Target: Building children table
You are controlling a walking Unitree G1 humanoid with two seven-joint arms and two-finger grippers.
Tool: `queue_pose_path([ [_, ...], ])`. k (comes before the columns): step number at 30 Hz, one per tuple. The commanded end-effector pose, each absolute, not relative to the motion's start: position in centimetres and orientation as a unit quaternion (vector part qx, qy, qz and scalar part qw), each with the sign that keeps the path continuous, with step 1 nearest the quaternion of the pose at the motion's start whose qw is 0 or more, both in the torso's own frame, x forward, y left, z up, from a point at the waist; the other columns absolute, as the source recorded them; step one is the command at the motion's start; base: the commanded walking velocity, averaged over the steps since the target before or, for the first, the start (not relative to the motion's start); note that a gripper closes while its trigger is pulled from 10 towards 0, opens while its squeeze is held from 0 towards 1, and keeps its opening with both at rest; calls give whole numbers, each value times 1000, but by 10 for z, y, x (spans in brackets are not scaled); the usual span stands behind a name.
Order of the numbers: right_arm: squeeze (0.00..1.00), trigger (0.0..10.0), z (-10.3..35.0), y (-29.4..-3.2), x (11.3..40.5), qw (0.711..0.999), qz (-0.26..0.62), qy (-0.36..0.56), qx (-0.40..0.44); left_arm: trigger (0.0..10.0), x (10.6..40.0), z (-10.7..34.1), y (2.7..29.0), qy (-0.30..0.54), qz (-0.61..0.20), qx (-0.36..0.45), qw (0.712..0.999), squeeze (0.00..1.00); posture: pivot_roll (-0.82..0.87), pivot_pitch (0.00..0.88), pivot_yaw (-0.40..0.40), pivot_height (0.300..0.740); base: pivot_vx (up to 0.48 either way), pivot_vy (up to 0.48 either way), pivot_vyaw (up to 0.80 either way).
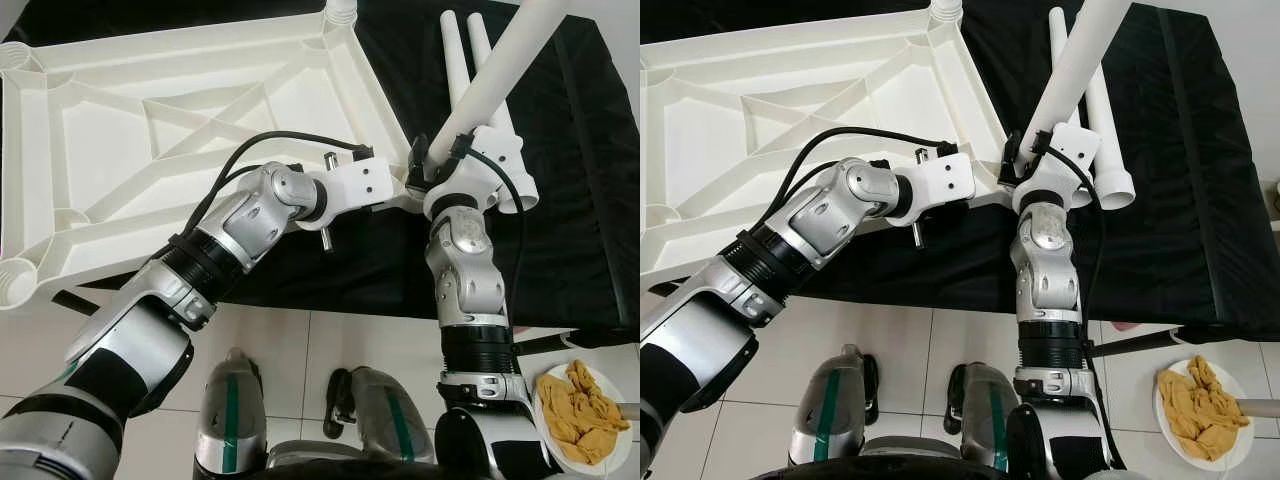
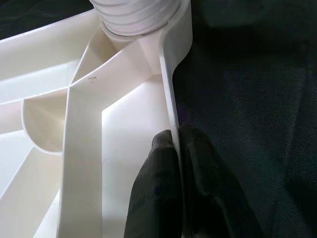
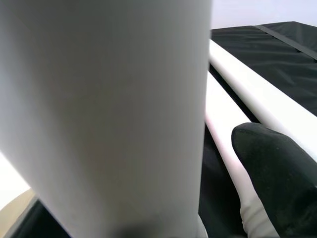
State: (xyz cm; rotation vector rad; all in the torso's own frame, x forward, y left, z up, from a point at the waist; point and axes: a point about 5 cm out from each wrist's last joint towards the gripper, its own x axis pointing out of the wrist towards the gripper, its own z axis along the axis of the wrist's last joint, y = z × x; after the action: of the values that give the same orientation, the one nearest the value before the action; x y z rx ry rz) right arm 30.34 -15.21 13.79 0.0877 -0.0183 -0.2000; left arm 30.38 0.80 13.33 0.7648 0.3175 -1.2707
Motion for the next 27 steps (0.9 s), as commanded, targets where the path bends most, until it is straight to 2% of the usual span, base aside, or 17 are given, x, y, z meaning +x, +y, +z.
queue_pose_path([
  [1, 1000, 10000, 130, -162, 304, 993, -109, 12, 38, 10000, 287, 110, 8, 202, -630, 356, 660, 0, 36, 22, -53, 740, 0, 0, 0],
  [4, 1000, 10000, 130, -162, 305, 996, -84, 5, 43, 10000, 288, 110, 9, 202, -629, 357, 661, 0, 36, 22, -51, 740, 0, 0, 0],
  [5, 0, 10000, 128, -165, 306, 998, -44, 6, 34, 10000, 289, 110, 9, 202, -628, 357, 661, 0, 34, 25, -47, 740, 0, 0, 0],
  [10, 0, 10000, 123, -177, 309, 1000, -11, 11, 10, 10000, 290, 112, 9, 200, -628, 357, 662, 0, 33, 25, -46, 740, 0, 0, 0],
  [15, 0, 10000, 124, -182, 311, 997, 72, -9, 10, 10000, 290, 112, 9, 199, -628, 358, 662, 0, 33, 24, -44, 740, 0, 0, 0],
  [21, 0, 10000, 124, -183, 309, 980, 196, -20, 0, 10000, 291, 113, 9, 199, -627, 359, 662, 0, 39, 23, -41, 740, 0, 0, 0],
  [27, 0, 10000, 122, -186, 309, 966, 258, -20, -2, 10000, 292, 113, 10, 199, -626, 360, 663, 0, 39, 21, -34, 740, 0, 0, 0],
])
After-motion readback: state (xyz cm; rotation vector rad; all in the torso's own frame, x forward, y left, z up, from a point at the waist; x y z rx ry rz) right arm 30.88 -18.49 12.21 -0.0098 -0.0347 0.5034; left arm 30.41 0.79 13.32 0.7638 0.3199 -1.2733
